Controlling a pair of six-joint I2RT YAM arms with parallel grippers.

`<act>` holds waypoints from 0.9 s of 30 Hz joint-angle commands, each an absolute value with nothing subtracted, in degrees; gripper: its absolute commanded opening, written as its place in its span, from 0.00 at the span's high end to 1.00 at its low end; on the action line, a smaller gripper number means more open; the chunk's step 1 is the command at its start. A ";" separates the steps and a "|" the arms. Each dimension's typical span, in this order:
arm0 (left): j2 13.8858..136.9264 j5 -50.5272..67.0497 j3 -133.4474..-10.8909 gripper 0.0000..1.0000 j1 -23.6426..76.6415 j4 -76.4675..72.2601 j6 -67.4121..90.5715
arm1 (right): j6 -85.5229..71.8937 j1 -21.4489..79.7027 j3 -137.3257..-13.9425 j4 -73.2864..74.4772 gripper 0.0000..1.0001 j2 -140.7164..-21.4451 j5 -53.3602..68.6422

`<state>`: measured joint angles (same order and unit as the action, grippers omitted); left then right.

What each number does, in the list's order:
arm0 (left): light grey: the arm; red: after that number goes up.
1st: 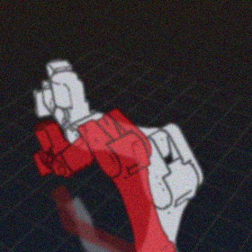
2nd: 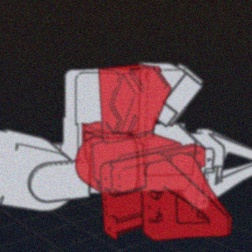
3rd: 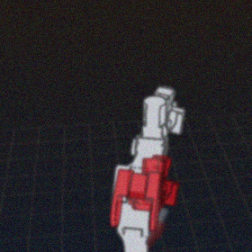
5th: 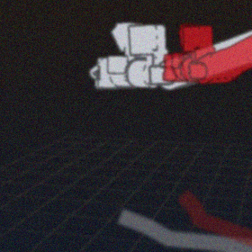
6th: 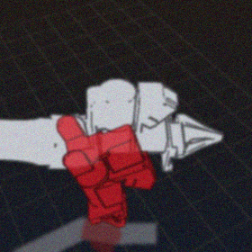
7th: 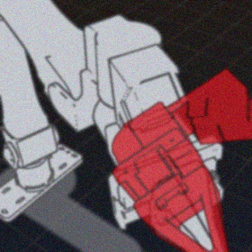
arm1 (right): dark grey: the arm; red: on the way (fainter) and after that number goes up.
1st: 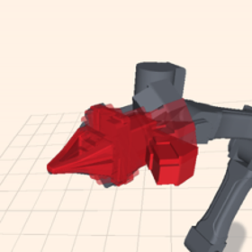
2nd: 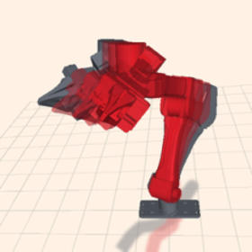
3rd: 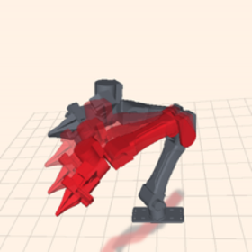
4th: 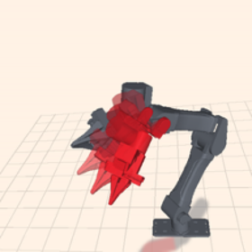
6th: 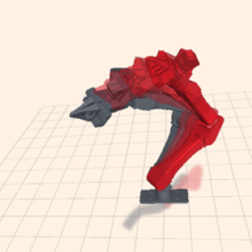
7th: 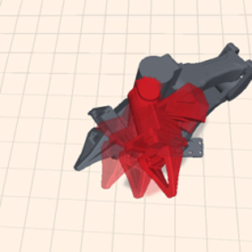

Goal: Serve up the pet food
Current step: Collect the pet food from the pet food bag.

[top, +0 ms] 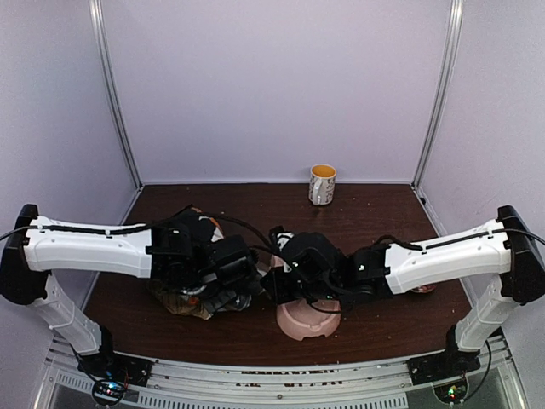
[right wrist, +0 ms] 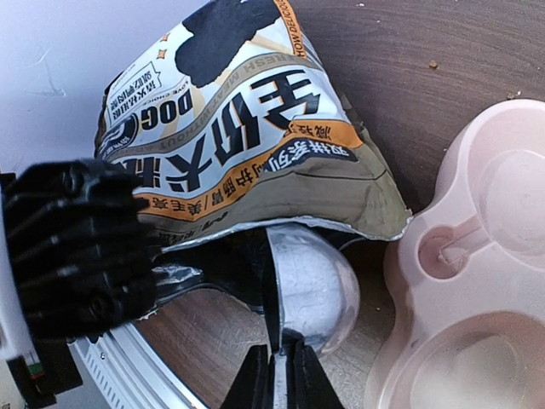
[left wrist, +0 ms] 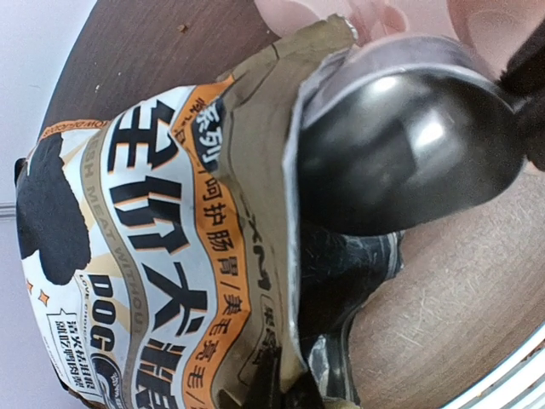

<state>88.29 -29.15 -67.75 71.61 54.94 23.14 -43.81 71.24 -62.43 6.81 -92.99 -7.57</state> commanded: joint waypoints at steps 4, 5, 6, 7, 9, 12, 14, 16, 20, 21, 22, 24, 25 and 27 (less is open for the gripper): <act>86.98 -24.64 -71.33 1.00 63.81 52.65 17.72 | -42.68 69.05 -64.86 7.93 1.00 -90.42 -10.07; 86.80 -23.60 -71.81 1.00 63.07 52.66 16.93 | -42.56 68.97 -65.20 7.97 1.00 -90.56 -9.96; 86.71 -22.74 -72.33 1.00 62.52 52.71 16.28 | -42.51 68.91 -65.52 8.02 1.00 -90.72 -9.85; 86.71 -22.13 -72.86 1.00 62.15 52.80 15.87 | -42.44 68.96 -65.95 8.13 1.00 -90.94 -9.72; 87.11 -20.56 -73.99 1.00 61.76 52.99 15.04 | -42.37 68.98 -66.47 8.01 1.00 -91.38 -9.52; 88.13 -18.81 -75.53 1.00 61.38 53.00 13.96 | -42.48 68.99 -67.32 7.74 1.00 -92.06 -9.11; 88.81 -18.67 -76.51 1.00 61.01 53.00 13.12 | -42.58 68.96 -67.73 7.73 1.00 -92.57 -8.88; 88.93 -18.38 -77.20 1.00 60.47 52.57 12.42 | -42.63 68.94 -68.12 7.91 1.00 -93.02 -8.78; 87.89 -17.42 -76.55 1.00 59.67 50.45 11.48 | -42.72 68.98 -69.19 8.54 1.00 -93.74 -8.78; 87.69 -17.41 -76.21 1.00 59.53 49.92 11.32 | -42.72 68.94 -69.56 8.63 1.00 -94.03 -8.85; 87.39 -17.38 -75.94 1.00 59.36 49.59 11.19 | -42.67 68.98 -69.91 8.78 1.00 -94.26 -8.87; 86.97 -17.40 -75.37 1.00 58.99 48.93 11.16 | -42.63 68.97 -70.85 9.12 1.00 -95.01 -8.85; 86.68 -17.39 -74.92 1.00 58.86 48.52 11.28 | -42.67 68.99 -71.25 9.27 1.00 -95.34 -8.87; 85.94 -17.08 -74.13 1.00 58.65 47.63 11.53 | -42.79 68.97 -71.81 9.26 1.00 -95.89 -8.86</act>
<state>88.62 -16.32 -74.61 59.88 54.22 12.51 -43.27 69.06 -68.82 10.61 -94.63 -7.99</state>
